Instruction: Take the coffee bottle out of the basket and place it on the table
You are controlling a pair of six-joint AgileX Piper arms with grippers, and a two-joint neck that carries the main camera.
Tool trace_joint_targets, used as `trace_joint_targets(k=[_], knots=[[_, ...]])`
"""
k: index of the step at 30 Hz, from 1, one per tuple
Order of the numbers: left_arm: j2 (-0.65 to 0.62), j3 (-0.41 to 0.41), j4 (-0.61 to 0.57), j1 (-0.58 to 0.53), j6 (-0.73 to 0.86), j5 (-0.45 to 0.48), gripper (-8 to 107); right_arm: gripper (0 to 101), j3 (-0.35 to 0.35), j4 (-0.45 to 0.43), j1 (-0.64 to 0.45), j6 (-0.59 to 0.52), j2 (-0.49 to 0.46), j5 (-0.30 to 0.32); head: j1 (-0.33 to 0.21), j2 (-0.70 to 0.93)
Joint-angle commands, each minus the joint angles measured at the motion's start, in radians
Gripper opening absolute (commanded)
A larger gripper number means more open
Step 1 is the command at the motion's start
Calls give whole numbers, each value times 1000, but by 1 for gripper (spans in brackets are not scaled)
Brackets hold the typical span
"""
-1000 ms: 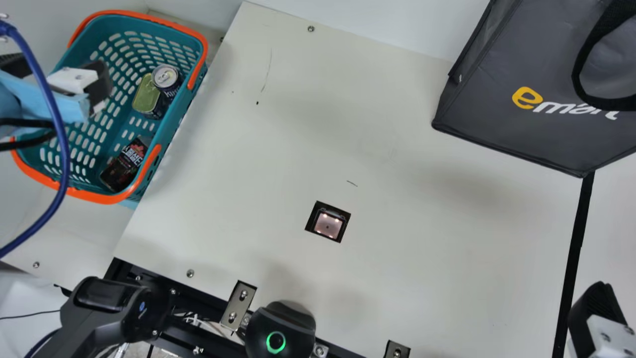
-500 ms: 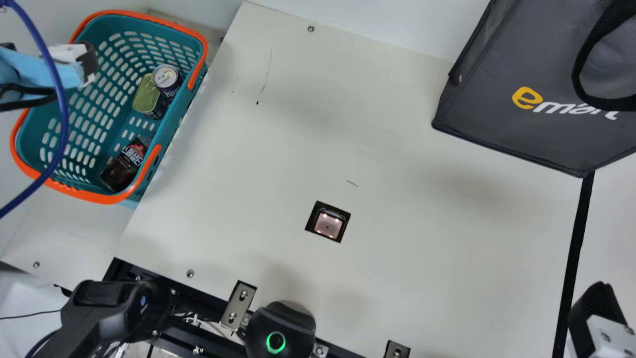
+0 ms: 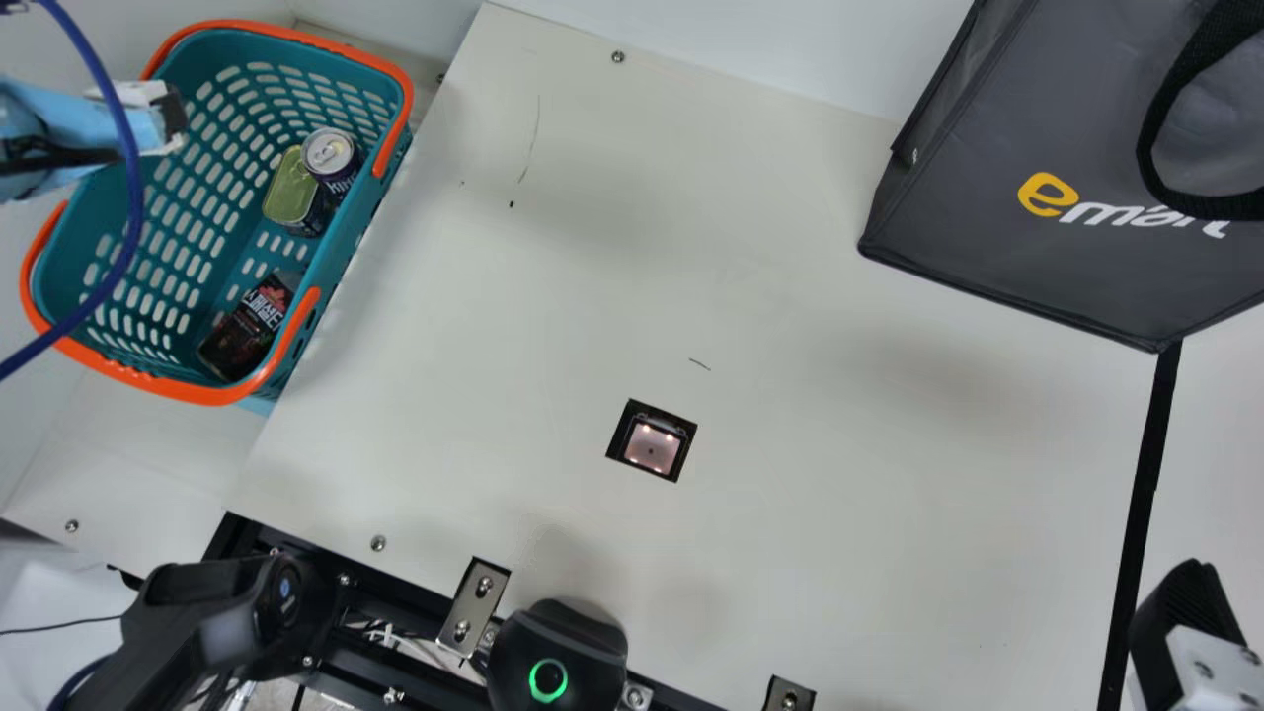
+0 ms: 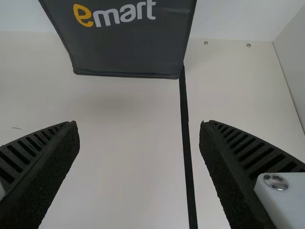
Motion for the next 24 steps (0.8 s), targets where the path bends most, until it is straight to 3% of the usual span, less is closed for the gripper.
trace_joint_targets(k=[1, 24], knots=[[11, 7, -11, 11, 23, -10, 90, 91, 0, 0, 0, 0, 0, 0, -26, 2], [191, 104, -219, 154, 419, -141, 90, 91, 0, 0, 0, 0, 0, 0, -26, 2]])
